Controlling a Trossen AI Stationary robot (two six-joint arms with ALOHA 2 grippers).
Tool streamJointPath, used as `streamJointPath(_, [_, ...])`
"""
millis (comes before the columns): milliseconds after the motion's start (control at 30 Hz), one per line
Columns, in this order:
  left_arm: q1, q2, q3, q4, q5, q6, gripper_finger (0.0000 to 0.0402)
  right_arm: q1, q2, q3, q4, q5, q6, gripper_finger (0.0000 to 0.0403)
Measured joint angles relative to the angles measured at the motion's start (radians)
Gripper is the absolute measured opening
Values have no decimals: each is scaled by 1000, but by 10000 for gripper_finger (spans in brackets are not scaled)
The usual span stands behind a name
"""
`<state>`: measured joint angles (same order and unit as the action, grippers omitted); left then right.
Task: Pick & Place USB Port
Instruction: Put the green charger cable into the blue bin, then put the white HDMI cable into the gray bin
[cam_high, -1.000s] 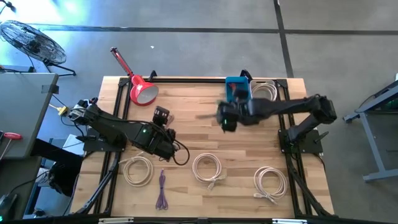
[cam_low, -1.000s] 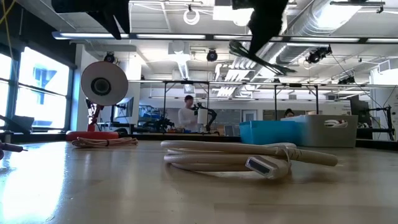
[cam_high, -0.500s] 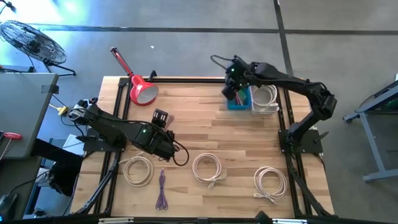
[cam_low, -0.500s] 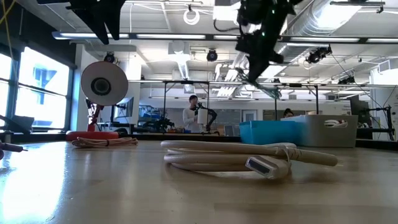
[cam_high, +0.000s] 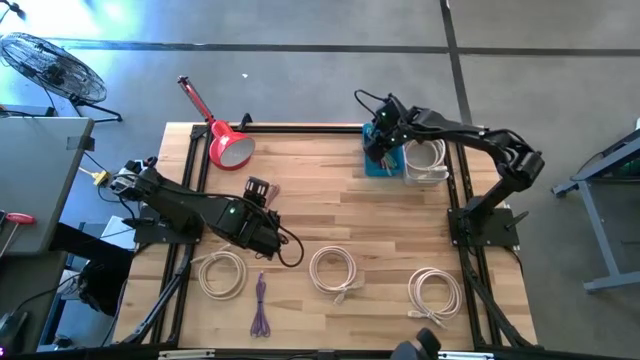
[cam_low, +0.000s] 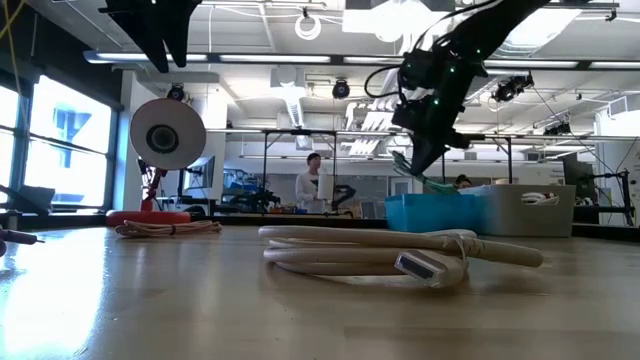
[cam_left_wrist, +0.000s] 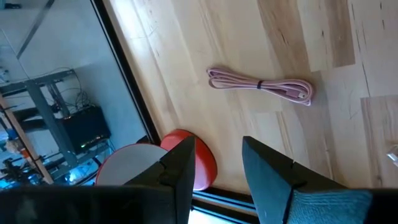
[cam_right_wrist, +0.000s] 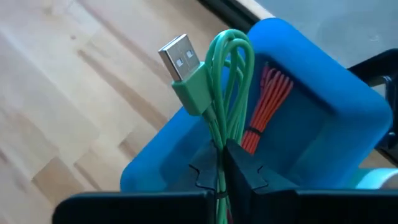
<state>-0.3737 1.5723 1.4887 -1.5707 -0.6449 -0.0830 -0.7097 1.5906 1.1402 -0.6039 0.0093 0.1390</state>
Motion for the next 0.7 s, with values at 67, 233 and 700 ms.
streamJointPath(67, [0, 0, 0, 0, 0, -1, 127, 9, 0, -8, -3, -9, -7, 18])
streamJointPath(233, [0, 0, 0, 1, 0, -1, 127, 26, 0, -10, -12, 25, -8, 76])
streamJointPath(700, [0, 0, 0, 1, 4, -3, 127, 42, 0, 27, 51, 89, -136, 172])
